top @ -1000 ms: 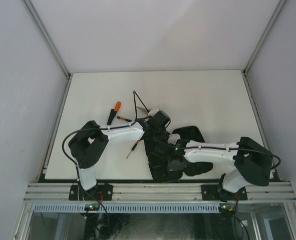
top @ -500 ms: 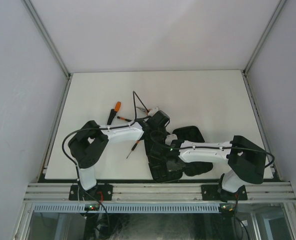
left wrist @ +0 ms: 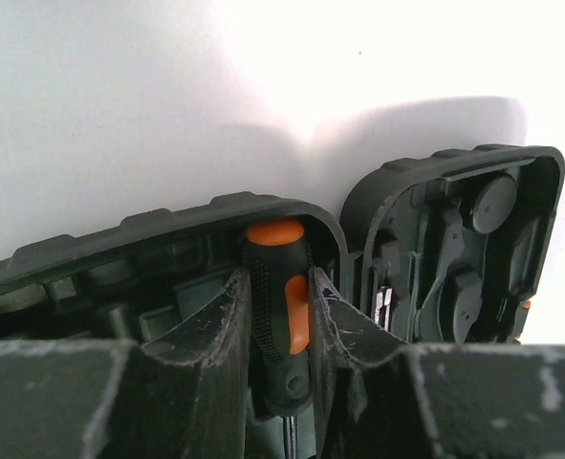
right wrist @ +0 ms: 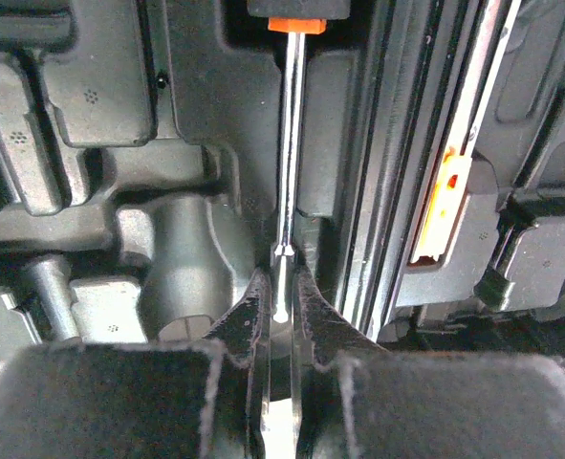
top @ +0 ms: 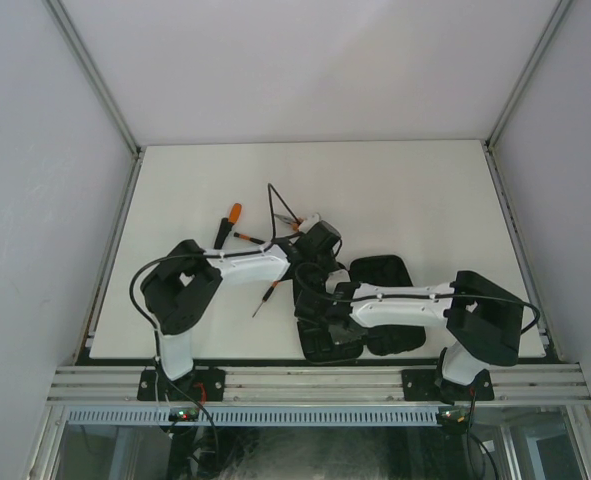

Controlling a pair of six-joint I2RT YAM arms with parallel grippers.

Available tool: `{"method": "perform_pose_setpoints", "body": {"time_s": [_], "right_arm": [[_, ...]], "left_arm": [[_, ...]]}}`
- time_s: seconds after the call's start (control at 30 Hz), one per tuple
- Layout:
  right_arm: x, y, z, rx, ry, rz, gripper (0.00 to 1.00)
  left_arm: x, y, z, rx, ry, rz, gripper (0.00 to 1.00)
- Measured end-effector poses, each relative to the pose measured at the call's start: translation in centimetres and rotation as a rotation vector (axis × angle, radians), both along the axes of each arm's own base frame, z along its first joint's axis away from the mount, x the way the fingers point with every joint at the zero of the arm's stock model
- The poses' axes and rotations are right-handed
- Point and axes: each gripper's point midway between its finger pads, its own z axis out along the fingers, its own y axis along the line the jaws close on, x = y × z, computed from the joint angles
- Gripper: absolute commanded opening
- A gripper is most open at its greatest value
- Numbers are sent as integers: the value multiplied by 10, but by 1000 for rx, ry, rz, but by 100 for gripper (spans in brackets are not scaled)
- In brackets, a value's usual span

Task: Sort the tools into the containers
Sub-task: Adjust the screwdriver in the storage box.

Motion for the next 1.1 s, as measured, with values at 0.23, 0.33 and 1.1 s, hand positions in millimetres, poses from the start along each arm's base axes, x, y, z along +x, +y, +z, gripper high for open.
{"method": "perform_pose_setpoints", "body": {"time_s": [0.23, 0.33, 1.1], "right_arm": [[0, 0, -1, -19, -37, 13, 0], [0, 0, -1, -22, -44, 9, 0], [5, 10, 17, 268, -56, -54, 34]], "left_arm": [[1, -8, -2, -21, -10, -6, 0], [1, -10, -2, -29, -13, -4, 0], [0, 9, 19, 23, -51, 7, 12]]}}
